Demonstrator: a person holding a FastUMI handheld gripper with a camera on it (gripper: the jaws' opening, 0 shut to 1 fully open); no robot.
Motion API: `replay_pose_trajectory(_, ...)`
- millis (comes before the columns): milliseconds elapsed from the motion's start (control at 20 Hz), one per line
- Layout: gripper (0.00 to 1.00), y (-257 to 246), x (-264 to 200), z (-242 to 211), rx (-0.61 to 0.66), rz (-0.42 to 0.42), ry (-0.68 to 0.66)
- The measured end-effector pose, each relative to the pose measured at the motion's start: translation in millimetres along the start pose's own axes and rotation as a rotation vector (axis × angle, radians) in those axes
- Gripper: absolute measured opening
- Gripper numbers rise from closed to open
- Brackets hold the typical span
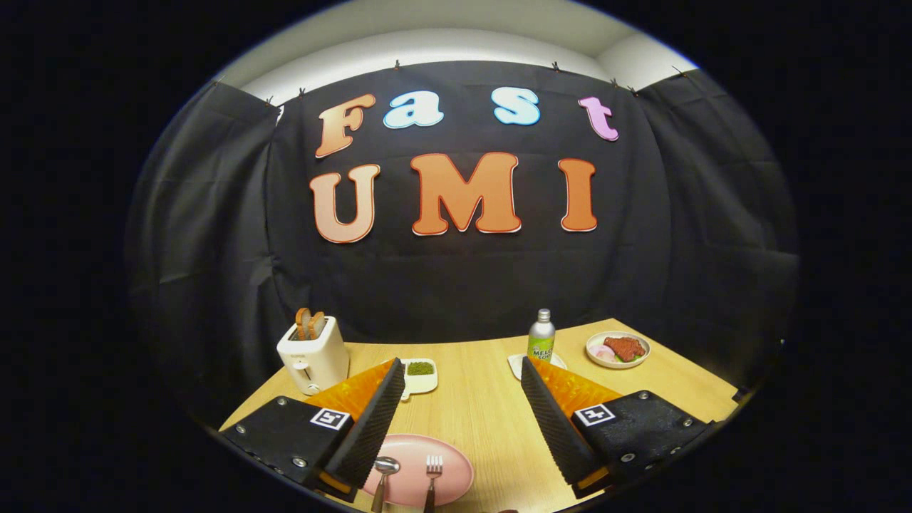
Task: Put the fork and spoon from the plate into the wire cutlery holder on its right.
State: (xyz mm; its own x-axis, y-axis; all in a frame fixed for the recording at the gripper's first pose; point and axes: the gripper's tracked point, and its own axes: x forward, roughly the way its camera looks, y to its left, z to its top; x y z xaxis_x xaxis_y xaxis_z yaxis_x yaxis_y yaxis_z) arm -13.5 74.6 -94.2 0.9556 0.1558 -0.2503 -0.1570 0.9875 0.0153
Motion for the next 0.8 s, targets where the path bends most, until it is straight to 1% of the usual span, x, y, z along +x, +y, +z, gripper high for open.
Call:
replay_pose_trajectory(100, 0.98, -7, -3, -10, -0.017, -0.017, 0.023)
replay_pose_trajectory(150, 0.98, -11, -5, -17, -0.047, -0.039, 0.033)
replay_pose_trajectory(200, 0.98, -12, -6, -24, -0.079, -0.042, 0.045)
replay_pose_trajectory(250, 0.98, -7, -8, -31, -0.102, -0.031, 0.057)
replay_pose_trajectory(350, 0.98, 3, -11, -46, -0.100, 0.002, 0.090)
replay_pose_trajectory(500, 0.99, 11, -7, -71, -0.091, 0.020, 0.157)
replay_pose_trajectory(800, 0.99, 24, -8, -125, -0.129, 0.054, 0.286)
